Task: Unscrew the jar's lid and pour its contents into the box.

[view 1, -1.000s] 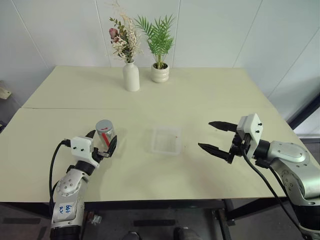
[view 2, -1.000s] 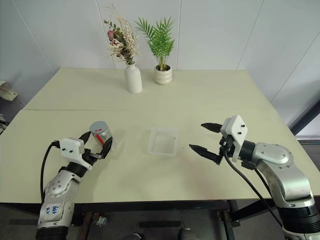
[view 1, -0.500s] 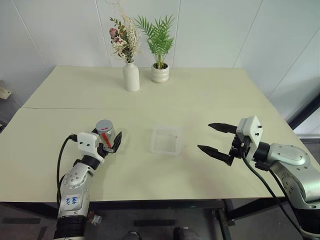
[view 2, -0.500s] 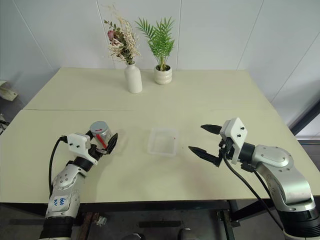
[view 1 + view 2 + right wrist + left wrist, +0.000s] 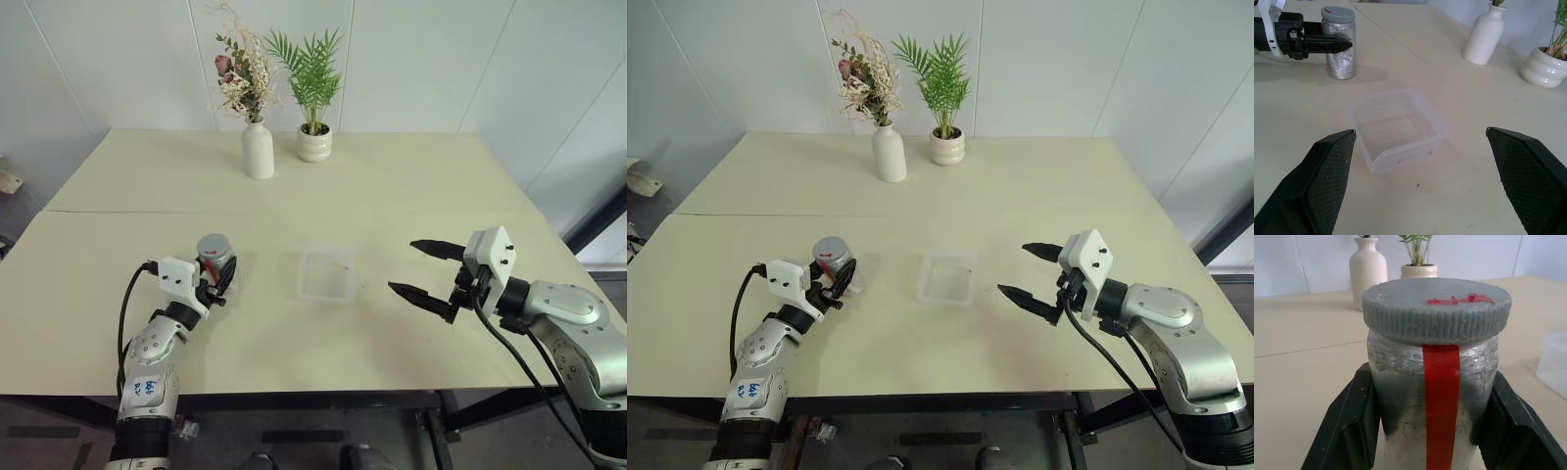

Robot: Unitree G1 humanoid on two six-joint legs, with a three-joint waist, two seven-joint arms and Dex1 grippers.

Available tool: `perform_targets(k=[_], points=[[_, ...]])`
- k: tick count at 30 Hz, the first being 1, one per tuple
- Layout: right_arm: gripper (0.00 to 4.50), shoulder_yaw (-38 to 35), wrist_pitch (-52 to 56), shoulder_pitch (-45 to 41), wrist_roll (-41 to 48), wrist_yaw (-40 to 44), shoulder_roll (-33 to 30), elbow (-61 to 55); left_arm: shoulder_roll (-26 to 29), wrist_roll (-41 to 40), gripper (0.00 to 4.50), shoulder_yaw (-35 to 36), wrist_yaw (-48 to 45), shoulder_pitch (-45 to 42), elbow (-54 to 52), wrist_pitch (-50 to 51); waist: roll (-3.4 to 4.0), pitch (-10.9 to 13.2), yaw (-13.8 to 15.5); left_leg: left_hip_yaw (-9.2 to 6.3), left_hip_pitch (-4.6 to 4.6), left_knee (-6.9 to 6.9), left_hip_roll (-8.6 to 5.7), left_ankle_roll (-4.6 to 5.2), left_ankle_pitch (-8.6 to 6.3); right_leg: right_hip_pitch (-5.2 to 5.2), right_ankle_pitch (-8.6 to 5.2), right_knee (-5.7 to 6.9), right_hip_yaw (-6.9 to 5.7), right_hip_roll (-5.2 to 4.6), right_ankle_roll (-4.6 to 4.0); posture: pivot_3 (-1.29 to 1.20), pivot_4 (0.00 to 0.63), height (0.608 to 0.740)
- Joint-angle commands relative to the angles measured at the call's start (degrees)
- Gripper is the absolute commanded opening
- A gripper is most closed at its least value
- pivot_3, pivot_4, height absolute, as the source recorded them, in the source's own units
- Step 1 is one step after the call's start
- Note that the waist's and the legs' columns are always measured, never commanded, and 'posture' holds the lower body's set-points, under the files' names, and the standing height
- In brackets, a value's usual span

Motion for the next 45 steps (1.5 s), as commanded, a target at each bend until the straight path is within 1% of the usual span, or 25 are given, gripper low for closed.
perform_targets(k=[1, 6, 11, 14, 18, 23, 26, 29, 32, 38, 45], points=[[4.50, -2.33, 0.84, -2.01, 1.36, -1.76, -0.33, -3.94, 2.34, -4.09, 2.15, 0.09, -6.02, -5.46, -0.20, 0.92, 0.00, 0.00, 0.08, -0.01, 0.00, 0.01, 0.00, 0.00, 0.00, 0.00, 0.00, 0.00, 0.00, 0.00, 0.00, 0.00, 0.150, 0.740], [4.50, -1.55, 5.15, -4.74, 2.65, -7.67, 1.84, -8.26, 5.50, -8.51, 2.15, -2.53, -19.68, -13.37, 3.69, 4.29, 0.00, 0.00, -0.02, 0.00, -0.01, 0.00, -0.02, 0.00, 0.00, 0.00, 0.00, -0.01, 0.01, -0.01, 0.00, 0.00, 0.150, 0.740], [4.50, -0.66, 10.54, -7.56, 3.82, -15.03, 5.61, -11.94, 7.00, -9.63, 2.15, -6.28, -31.43, -20.35, 9.16, 7.22, 0.01, 0.01, -0.19, -0.02, -0.07, -0.03, -0.04, 0.00, -0.01, -0.05, -0.01, -0.03, -0.02, 0.00, -0.01, 0.00, 0.150, 0.740], [4.50, 1.70, 15.12, -10.26, 3.02, -20.39, 7.98, -14.30, 6.26, -8.74, 2.15, -8.19, -35.78, -24.32, 13.20, 7.42, 0.02, 0.01, -0.31, -0.03, -0.07, -0.04, -0.02, 0.00, -0.01, -0.07, -0.01, -0.03, 0.00, 0.00, -0.01, 0.00, 0.150, 0.740], [4.50, 4.22, 19.75, -12.90, 1.88, -28.23, 12.73, -17.52, 3.76, -8.14, 2.15, -9.96, -40.13, -29.73, 19.53, 6.33, 0.02, 0.01, -0.20, -0.10, -0.13, -0.04, -0.01, 0.00, 0.00, -0.15, -0.01, -0.01, -0.04, -0.01, -0.02, 0.00, 0.150, 0.740], [4.50, 7.37, 26.88, -15.79, 0.34, -35.63, 16.66, -19.55, 0.49, -6.52, 2.15, -11.72, -43.54, -34.49, 25.80, 3.65, 0.02, 0.01, -0.22, -0.11, -0.42, -0.02, -0.04, 0.02, -0.01, -0.37, 0.00, -0.03, -0.05, -0.06, 0.01, 0.00, 0.150, 0.740], [4.50, 8.51, 29.90, -17.47, -0.17, -38.04, 18.10, -19.90, -1.23, -5.52, 2.15, -12.33, -45.03, -36.41, 28.62, 1.98, 0.02, 0.01, -0.19, -0.16, -0.85, 0.14, -0.05, 0.02, 0.00, -0.76, 0.01, 0.13, -0.08, -0.05, 0.02, 0.00, 0.150, 0.740], [4.50, 8.92, 31.60, -18.69, 0.12, -39.94, 20.44, -20.64, -2.48, -4.29, 2.15, -12.58, -45.41, -37.69, 31.46, -0.06, 0.02, 0.01, -0.33, -0.14, -1.08, 0.23, -0.11, 0.02, 0.01, -1.10, 0.01, 0.40, 0.01, -0.04, 0.02, 0.00, 0.150, 0.740], [4.50, 10.84, 32.10, -19.03, -0.84, -40.80, 22.04, -20.58, -3.77, -2.78, 2.15, -13.12, -45.64, -38.28, 33.48, -3.07, 0.02, 0.01, -0.31, -0.11, -1.06, 0.31, -0.13, 0.02, 0.01, -1.11, 0.00, 0.50, 0.01, 0.03, 0.02, 0.00, 0.150, 0.740], [4.50, 12.17, 32.24, -20.47, -1.83, -41.09, 24.51, -19.12, -4.98, -1.59, 2.15, -13.47, -45.41, -37.87, 33.32, -4.09, 0.02, 0.01, -0.36, -0.08, -1.03, 0.42, -0.12, 0.05, 0.04, -1.09, 0.00, 0.66, 0.03, 0.07, 0.02, 0.00, 0.150, 0.740], [4.50, 14.00, 31.33, -20.77, -3.91, -39.97, 25.00, -16.64, -5.87, -2.01, 2.15, -13.09, -45.81, -37.74, 31.91, -3.57, 0.02, 0.01, -0.34, -0.08, -1.02, 0.42, -0.12, 0.05, 0.04, -1.09, 0.00, 0.67, 0.03, 0.07, 0.02, 0.00, 0.150, 0.740]])
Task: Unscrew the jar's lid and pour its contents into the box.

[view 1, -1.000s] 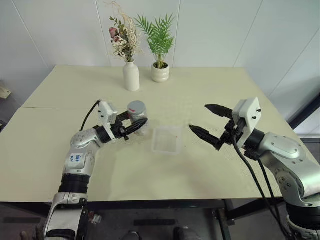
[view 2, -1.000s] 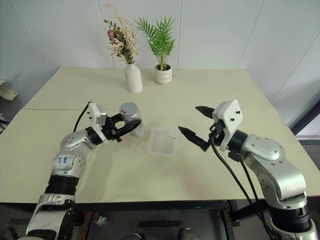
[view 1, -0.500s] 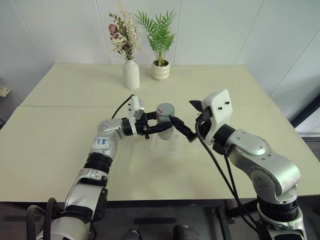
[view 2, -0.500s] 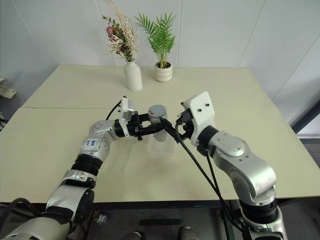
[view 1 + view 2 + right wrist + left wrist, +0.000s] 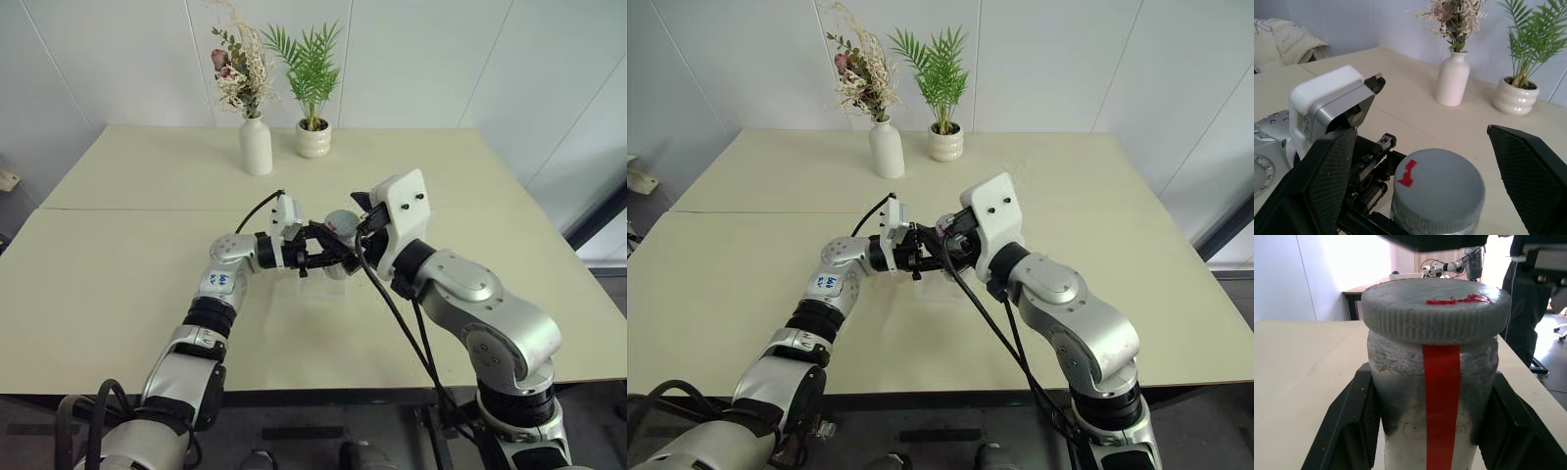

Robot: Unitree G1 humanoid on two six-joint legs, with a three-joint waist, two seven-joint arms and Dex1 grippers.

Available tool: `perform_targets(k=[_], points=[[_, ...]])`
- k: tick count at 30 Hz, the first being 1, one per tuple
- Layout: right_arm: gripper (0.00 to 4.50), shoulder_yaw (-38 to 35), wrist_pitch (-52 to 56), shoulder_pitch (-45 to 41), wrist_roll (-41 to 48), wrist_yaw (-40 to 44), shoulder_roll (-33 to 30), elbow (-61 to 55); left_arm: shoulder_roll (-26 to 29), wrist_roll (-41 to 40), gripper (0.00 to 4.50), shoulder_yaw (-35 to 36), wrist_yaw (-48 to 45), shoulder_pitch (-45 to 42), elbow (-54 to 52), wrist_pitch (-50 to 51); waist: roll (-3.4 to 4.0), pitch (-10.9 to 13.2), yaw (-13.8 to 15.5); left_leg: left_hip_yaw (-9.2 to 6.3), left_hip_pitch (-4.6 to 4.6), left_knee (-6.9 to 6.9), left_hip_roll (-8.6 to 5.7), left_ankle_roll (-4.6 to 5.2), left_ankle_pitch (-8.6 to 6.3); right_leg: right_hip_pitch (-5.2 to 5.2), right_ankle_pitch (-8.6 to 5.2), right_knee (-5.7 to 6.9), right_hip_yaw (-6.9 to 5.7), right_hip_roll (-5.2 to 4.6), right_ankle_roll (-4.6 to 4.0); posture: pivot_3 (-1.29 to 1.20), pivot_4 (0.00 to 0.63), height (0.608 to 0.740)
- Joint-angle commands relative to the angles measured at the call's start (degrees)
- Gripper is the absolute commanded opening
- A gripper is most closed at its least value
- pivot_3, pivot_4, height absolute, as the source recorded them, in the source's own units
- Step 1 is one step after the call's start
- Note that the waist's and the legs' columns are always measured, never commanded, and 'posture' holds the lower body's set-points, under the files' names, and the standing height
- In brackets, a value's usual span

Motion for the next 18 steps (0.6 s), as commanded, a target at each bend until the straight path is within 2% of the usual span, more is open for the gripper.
perform_targets(k=[1, 17, 18], points=[[4.50, 0.15, -1.52, -0.74, -1.31, 0.87, 0.12, -0.15, -0.33, -0.69, 2.15, 0.38, -0.69, -0.91, -2.63, -0.28, 0.00, 0.00, 0.00, 0.00, 0.00, 0.00, 0.00, 0.00, 0.00, 0.00, 0.00, 0.00, 0.00, 0.00, 0.00, 0.00, 0.150, 0.740], [4.50, -0.56, -2.49, -0.91, -4.91, 3.07, 0.02, 1.46, 0.25, -1.12, 2.15, 0.80, -2.16, 0.40, -5.13, 0.50, 0.00, 0.00, -0.01, 0.00, 0.01, 0.00, -0.01, 0.00, 0.00, 0.00, 0.00, 0.03, -0.01, 0.02, 0.00, 0.00, 0.150, 0.740], [4.12, -0.66, -2.40, -0.90, -4.97, 3.23, -0.05, 1.50, 0.25, -1.12, 2.15, 0.81, -2.16, 0.40, -5.11, 0.47, 0.00, 0.00, -0.01, 0.00, 0.01, 0.00, -0.01, 0.00, 0.00, 0.00, 0.00, 0.02, -0.01, 0.03, 0.00, 0.00, 0.150, 0.740]])
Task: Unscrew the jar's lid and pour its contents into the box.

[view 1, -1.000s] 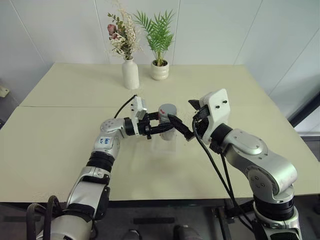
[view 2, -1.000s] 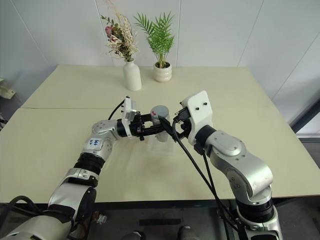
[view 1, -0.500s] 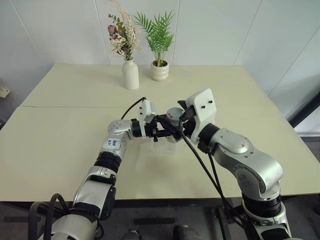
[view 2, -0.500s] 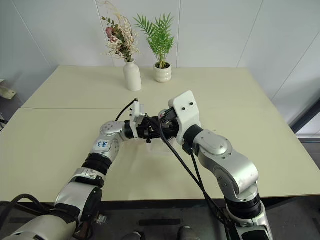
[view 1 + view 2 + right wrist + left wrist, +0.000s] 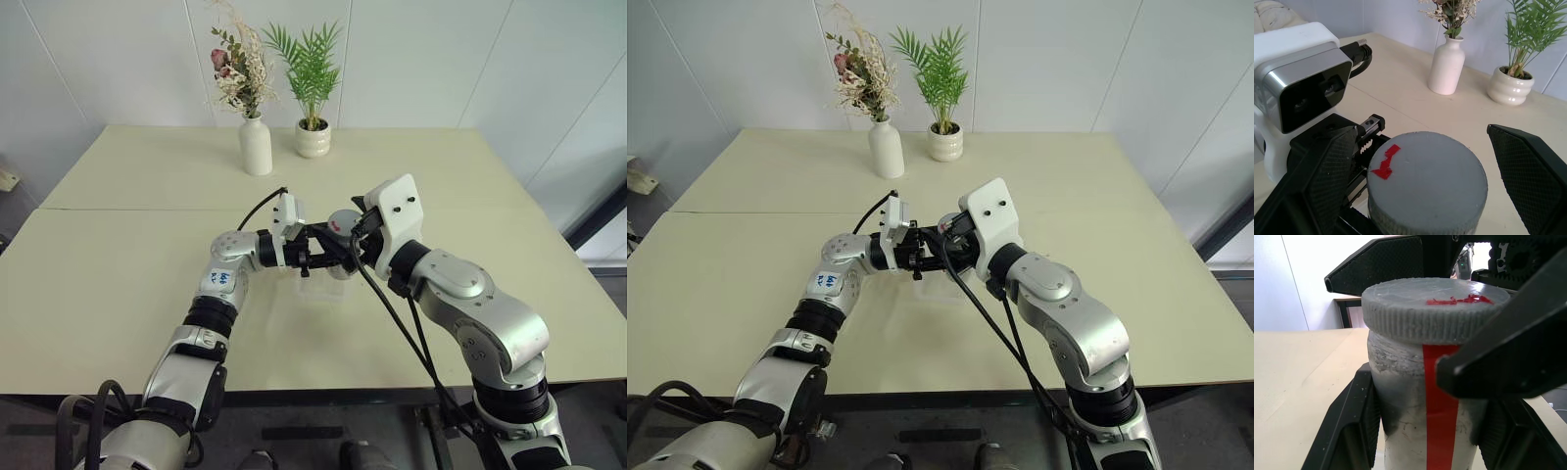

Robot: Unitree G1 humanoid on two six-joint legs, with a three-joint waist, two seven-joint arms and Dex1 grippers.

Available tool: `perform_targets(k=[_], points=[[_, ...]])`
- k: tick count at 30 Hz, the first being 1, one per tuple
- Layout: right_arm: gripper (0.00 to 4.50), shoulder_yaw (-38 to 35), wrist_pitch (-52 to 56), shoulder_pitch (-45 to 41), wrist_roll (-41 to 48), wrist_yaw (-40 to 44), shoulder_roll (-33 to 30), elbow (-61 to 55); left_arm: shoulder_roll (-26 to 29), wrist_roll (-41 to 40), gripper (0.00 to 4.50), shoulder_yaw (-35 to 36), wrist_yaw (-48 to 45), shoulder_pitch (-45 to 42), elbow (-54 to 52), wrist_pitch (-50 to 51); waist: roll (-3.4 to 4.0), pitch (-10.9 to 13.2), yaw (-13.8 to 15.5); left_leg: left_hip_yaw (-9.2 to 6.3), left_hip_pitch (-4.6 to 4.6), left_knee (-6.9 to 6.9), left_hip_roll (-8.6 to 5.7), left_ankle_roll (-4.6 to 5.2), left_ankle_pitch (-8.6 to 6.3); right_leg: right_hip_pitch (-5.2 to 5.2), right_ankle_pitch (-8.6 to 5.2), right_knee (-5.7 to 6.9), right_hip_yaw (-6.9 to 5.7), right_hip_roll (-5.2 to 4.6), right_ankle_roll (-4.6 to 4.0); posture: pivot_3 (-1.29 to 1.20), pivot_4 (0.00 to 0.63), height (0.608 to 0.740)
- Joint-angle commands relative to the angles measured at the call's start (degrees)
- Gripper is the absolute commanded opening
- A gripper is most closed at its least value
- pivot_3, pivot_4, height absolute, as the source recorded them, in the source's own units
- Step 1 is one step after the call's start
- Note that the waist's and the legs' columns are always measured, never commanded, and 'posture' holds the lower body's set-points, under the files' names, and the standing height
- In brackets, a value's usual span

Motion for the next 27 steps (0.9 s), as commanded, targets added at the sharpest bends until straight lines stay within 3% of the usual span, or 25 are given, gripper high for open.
perform_targets(k=[1, 5, 6, 17, 27], points=[[3.98, -1.07, -0.91, -0.90, -0.30, 0.73, -0.06, -0.92, 0.16, -1.09, 2.15, 0.72, -0.32, 0.25, -2.56, -0.19, 0.00, 0.00, 0.00, 0.00, 0.00, 0.00, 0.00, 0.00, 0.00, 0.00, 0.00, 0.00, 0.00, 0.00, 0.00, 0.00, 0.150, 0.740], [2.65, -1.01, -1.08, -0.33, -0.67, 1.23, -0.30, -1.06, 0.12, -1.14, 2.15, 0.83, -0.18, 0.14, -2.45, -0.26, 0.00, 0.00, 0.00, 0.00, 0.00, -0.01, 0.00, 0.00, 0.00, 0.00, 0.00, -0.01, 0.00, 0.00, 0.00, 0.00, 0.150, 0.740], [2.59, -1.11, -1.18, -0.38, -0.69, 1.31, -0.23, -1.05, 0.16, -1.25, 2.15, 0.86, -0.29, 0.21, -2.60, -0.16, 0.00, 0.00, 0.00, 0.00, 0.00, -0.01, 0.00, 0.00, 0.00, 0.00, 0.00, -0.01, 0.00, 0.00, 0.00, 0.00, 0.150, 0.740], [2.59, -2.68, -3.80, 0.68, 3.65, 9.53, -3.06, -2.38, 1.85, -3.49, 2.15, 1.58, -3.54, 0.80, -4.74, 4.32, 0.00, 0.00, -0.02, 0.00, 0.00, 0.00, -0.01, 0.00, 0.00, 0.01, 0.00, 0.00, 0.00, 0.02, 0.00, 0.00, 0.150, 0.740], [2.59, -1.85, -6.12, 0.16, 9.13, 24.00, -10.05, 0.28, 2.59, -3.33, 2.15, 1.84, -5.45, 0.64, -4.79, 4.96, 0.00, 0.00, -0.01, 0.01, 0.02, 0.02, 0.00, 0.00, 0.00, 0.03, 0.00, 0.00, 0.01, 0.06, 0.00, 0.00, 0.150, 0.740]])
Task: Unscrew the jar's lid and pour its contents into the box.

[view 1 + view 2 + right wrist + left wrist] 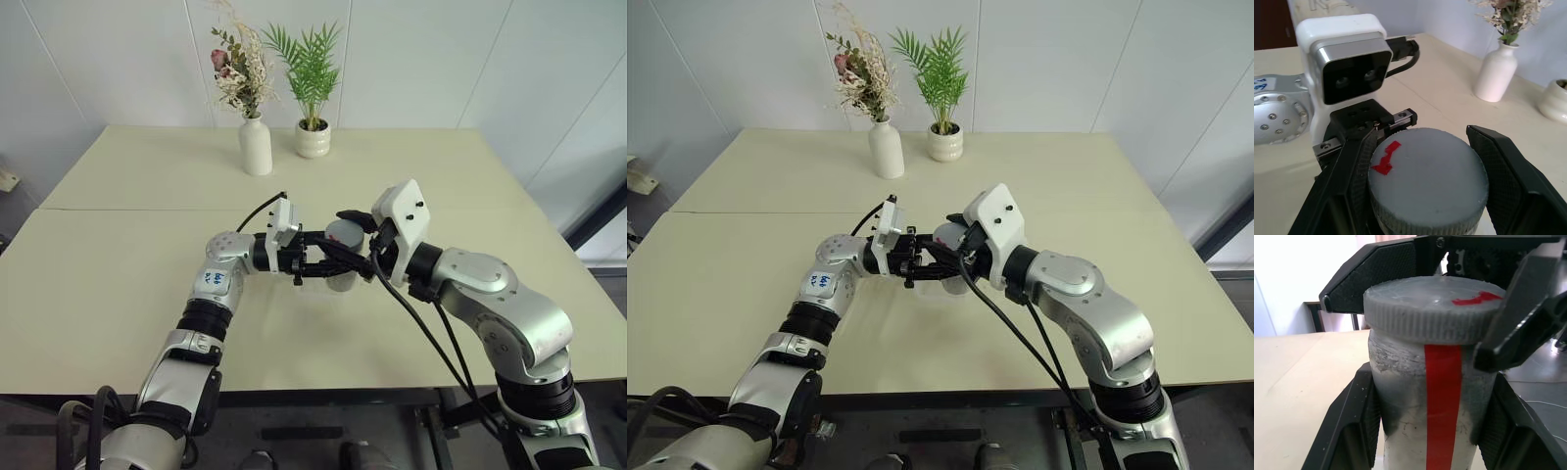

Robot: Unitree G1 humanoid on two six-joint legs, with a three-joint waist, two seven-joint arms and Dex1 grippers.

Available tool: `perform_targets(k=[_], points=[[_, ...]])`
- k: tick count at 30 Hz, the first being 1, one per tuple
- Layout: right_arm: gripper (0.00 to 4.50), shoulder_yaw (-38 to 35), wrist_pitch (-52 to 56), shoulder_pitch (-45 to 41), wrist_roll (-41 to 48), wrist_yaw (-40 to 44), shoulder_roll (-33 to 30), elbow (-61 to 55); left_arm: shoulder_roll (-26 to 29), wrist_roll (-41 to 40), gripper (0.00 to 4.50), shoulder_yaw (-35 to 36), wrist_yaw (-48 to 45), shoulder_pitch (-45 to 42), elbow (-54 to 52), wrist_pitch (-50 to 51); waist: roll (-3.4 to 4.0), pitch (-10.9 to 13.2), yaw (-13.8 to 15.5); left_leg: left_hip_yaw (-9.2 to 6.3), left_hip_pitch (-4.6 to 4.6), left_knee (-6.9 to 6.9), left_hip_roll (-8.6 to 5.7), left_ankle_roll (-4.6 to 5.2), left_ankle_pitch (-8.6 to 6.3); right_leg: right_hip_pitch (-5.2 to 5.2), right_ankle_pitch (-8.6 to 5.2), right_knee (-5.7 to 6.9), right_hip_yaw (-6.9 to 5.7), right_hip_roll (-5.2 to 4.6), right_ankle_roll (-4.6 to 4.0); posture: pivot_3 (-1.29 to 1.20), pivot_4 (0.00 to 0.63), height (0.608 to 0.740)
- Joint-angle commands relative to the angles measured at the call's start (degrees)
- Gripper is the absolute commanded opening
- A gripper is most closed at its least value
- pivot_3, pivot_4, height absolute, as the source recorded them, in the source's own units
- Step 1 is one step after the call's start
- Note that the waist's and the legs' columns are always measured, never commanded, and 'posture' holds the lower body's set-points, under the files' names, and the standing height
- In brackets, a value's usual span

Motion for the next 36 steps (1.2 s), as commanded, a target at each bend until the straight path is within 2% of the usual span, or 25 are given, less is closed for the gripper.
perform_targets(k=[1, 15, 24, 29, 30, 36], points=[[2.59, 0.43, -1.82, -0.47, 3.53, 6.91, -2.22, -1.28, 1.25, -1.53, 2.15, 2.26, 1.40, -1.05, -0.46, 0.69, 0.00, 0.00, 0.00, 0.00, 0.00, 0.00, 0.00, 0.00, 0.00, 0.00, 0.00, 0.00, 0.00, 0.00, 0.00, 0.00, 0.150, 0.740], [2.59, -0.07, -7.54, -4.41, 6.59, 20.45, -4.89, 6.62, 1.07, -2.25, 2.15, 2.29, 0.96, -0.71, -1.41, 1.46, 0.00, 0.00, 0.01, 0.00, 0.01, 0.01, 0.00, 0.00, 0.00, 0.00, 0.00, 0.01, 0.01, 0.03, 0.00, 0.00, 0.150, 0.740], [2.59, 0.30, -9.83, -5.37, 5.58, 22.73, -4.82, 8.80, 1.18, -2.33, 2.15, 2.04, 1.07, -0.41, -1.89, 1.52, 0.00, 0.00, 0.02, 0.00, 0.02, 0.04, 0.01, 0.00, 0.00, 0.00, 0.00, 0.06, 0.02, 0.03, 0.00, 0.00, 0.150, 0.740], [4.26, 0.61, -11.05, -5.92, 4.30, 22.97, -5.05, 9.68, 1.22, -2.35, 2.15, 1.41, 0.29, -0.56, -1.81, 1.51, 0.00, 0.00, 0.00, 0.00, 0.03, 0.03, 0.01, 0.00, 0.00, -0.01, 0.00, 0.06, 0.02, 0.03, 0.00, 0.00, 0.150, 0.740], [4.48, 0.61, -11.09, -6.07, 4.16, 23.08, -5.12, 9.83, 1.17, -2.36, 2.15, 1.27, 0.02, -0.58, -1.86, 1.48, 0.00, 0.00, 0.02, 0.00, 0.03, 0.03, 0.01, 0.00, 0.00, -0.01, 0.00, 0.06, 0.01, 0.03, 0.00, 0.00, 0.150, 0.740], [4.48, 0.25, -11.78, -7.83, 2.56, 22.02, -5.26, 11.78, 0.99, -2.01, 2.15, 0.82, -1.16, -0.86, -1.80, 0.64, 0.01, 0.00, 0.02, 0.00, 0.03, 0.06, 0.01, -0.01, 0.00, 0.00, 0.00, 0.07, 0.03, 0.01, 0.00, 0.00, 0.150, 0.740]])
